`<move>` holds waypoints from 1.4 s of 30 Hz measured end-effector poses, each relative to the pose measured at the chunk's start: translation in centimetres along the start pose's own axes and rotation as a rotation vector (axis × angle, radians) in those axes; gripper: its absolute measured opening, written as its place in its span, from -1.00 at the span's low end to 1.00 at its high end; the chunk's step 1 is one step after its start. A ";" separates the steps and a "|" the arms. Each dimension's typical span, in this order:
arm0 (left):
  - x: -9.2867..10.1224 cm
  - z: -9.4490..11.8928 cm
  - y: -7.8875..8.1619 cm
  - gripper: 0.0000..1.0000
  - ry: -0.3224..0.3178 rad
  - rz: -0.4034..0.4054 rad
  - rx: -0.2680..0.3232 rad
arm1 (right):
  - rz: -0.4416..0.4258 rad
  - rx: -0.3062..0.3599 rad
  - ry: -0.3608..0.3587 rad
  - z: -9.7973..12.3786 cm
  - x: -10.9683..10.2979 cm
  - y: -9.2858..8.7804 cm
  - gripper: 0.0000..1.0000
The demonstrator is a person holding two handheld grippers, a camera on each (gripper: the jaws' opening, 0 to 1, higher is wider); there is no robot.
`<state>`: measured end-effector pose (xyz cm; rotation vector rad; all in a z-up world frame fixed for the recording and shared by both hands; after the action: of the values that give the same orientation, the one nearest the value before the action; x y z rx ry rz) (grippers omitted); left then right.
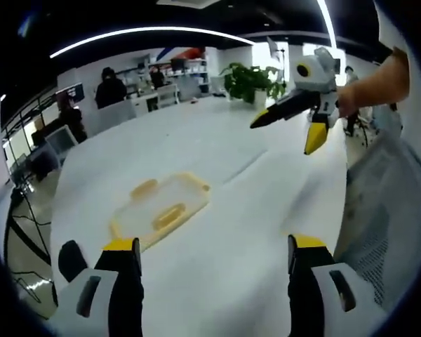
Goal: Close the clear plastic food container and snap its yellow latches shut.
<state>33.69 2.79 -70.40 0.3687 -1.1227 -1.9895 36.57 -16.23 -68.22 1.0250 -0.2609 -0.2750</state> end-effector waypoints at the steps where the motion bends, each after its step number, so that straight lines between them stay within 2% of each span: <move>1: -0.1 0.0 0.0 0.69 0.000 0.000 0.001 | 0.002 -0.002 0.002 -0.1 0.0 0.0 0.62; 13: -1.7 0.0 -0.1 0.68 0.005 -0.020 -0.020 | 0.050 -0.023 0.037 -1.7 0.7 0.7 0.62; 30: -4.8 -0.3 -0.1 0.67 0.019 -0.049 -0.057 | 0.150 -0.061 0.073 -4.5 2.5 2.0 0.62; 42: -6.1 -0.9 -0.5 0.65 0.007 -0.089 -0.094 | 0.206 -0.112 0.112 -5.9 3.1 1.4 0.61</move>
<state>37.82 7.06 -72.03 0.3822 -1.0193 -2.1089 41.57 -11.91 -69.67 0.8917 -0.2447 -0.0451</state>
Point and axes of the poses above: the point that each gripper's makers call its tool centre point, and the gripper's own axes: z roughly backward along the fingers, x roughly to its right, y roughly out of its top, the point moved 3 cm from there along z, roughly backward along the fingers, and after that the axes turned 12 degrees about z, right-handed, at the moved point
